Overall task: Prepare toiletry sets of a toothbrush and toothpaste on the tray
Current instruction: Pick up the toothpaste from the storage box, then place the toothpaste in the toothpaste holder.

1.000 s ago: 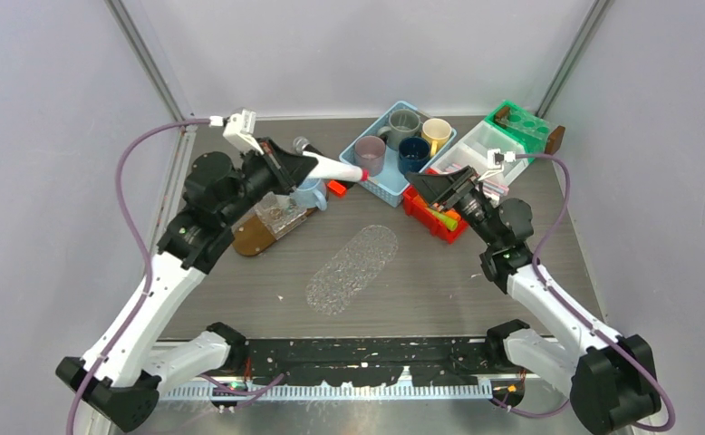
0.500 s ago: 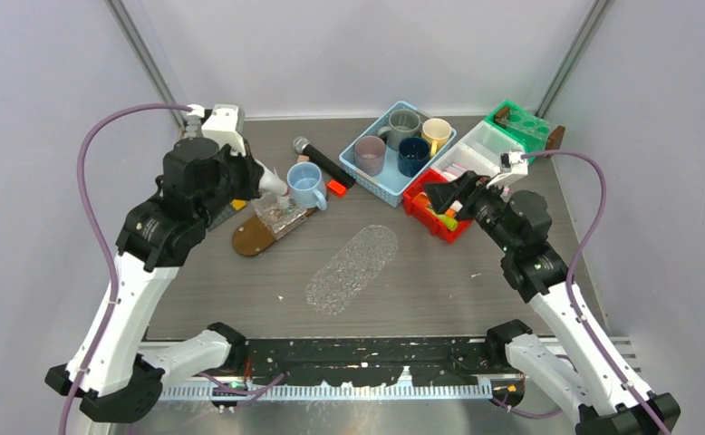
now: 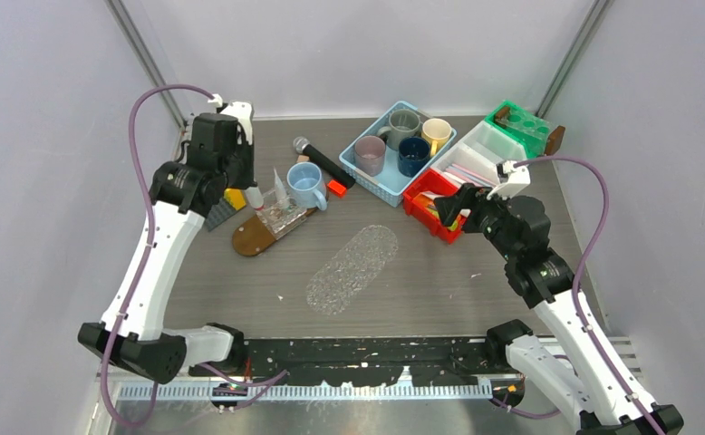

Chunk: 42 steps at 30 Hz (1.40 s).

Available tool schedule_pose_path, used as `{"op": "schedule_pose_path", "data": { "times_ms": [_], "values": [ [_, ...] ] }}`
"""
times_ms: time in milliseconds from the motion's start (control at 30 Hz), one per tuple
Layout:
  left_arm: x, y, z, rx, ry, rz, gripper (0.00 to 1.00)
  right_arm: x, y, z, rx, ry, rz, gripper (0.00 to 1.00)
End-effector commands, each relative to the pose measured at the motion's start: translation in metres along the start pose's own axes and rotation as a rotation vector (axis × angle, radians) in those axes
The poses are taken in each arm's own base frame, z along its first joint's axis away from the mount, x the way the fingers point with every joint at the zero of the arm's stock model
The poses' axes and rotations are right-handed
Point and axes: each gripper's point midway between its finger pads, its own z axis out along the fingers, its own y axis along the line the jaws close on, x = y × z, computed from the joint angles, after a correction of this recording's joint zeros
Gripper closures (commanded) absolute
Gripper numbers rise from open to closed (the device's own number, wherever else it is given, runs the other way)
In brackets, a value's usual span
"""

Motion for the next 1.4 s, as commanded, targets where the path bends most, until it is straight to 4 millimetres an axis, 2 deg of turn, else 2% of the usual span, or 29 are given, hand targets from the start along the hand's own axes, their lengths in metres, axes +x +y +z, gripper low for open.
{"op": "schedule_pose_path", "data": {
  "times_ms": [0, 333, 867, 1167, 1367],
  "values": [
    [-0.025, -0.002, 0.008, 0.054, -0.082, -0.020, 1.00, -0.023, -0.003, -0.008, 0.032, -0.073, -0.049, 0.13],
    [-0.020, 0.000, 0.046, 0.057, -0.045, -0.040, 1.00, -0.019, -0.006, -0.006, 0.043, -0.064, -0.061, 0.12],
    [0.001, 0.002, 0.086, 0.045, -0.015, -0.045, 1.00, -0.016, -0.009, -0.004, 0.054, -0.059, -0.066, 0.12],
    [0.013, 0.007, 0.094, 0.015, 0.014, -0.033, 1.00, -0.014, -0.010, -0.003, 0.055, -0.055, -0.065, 0.12],
    [0.003, 0.009, 0.086, 0.013, -0.011, -0.027, 1.00, -0.015, -0.010, -0.003, 0.057, -0.056, -0.066, 0.12]
  ]
}}
